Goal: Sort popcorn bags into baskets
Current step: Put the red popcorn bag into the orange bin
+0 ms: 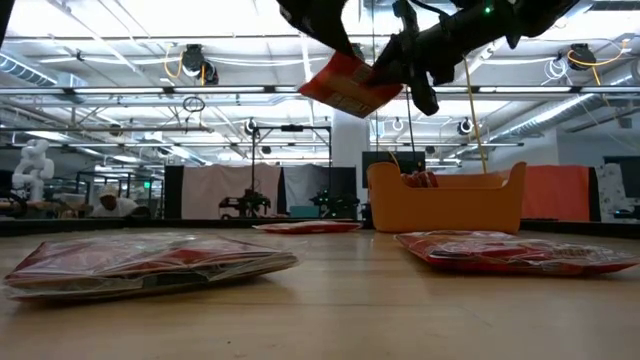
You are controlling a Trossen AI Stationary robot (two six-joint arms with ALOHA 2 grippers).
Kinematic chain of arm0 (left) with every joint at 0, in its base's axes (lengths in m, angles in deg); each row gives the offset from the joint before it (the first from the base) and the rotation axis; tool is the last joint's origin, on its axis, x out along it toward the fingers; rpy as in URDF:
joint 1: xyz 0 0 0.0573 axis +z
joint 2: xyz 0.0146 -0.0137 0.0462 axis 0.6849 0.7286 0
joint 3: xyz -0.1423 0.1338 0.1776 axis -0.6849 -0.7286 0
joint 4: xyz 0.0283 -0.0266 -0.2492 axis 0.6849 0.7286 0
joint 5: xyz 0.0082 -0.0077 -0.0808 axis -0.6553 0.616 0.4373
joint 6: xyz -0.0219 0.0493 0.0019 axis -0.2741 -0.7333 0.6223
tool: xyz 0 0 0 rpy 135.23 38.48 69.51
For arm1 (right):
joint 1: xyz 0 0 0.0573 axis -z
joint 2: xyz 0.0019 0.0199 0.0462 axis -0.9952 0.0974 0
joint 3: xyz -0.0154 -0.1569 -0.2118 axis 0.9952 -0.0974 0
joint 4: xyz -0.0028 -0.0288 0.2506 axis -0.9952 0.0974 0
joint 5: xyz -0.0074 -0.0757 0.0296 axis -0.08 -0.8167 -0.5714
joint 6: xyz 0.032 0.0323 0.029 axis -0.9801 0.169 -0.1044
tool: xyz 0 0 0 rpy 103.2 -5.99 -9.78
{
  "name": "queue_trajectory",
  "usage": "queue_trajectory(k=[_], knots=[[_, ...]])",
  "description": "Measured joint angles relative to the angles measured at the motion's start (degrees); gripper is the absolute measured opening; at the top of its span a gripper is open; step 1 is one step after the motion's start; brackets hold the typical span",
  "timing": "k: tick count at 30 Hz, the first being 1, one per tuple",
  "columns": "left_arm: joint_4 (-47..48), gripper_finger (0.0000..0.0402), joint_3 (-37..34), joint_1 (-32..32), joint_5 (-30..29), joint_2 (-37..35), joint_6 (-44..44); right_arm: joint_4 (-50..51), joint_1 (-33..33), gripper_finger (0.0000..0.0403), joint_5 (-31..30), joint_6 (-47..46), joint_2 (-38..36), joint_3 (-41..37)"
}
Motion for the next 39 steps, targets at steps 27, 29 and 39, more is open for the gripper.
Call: queue_trajectory(k=[27,29,39], knots=[[30.97,0.0174,-3.08,-0.43,8.06,-9.66,50.03,40.25,11.99,0.0032,10.26,23.19,-22.12,15.70],[30.75,0.0165,-3.87,-0.39,8.65,-9.71,51.07,49.05,13.66,0.0032,12.05,27.41,-19.83,22.24],[25.17,0.0147,-8.87,-0.19,11.72,-9.71,53.68,72.29,23.39,0.0032,15.55,47.34,-9.40,37.23]])
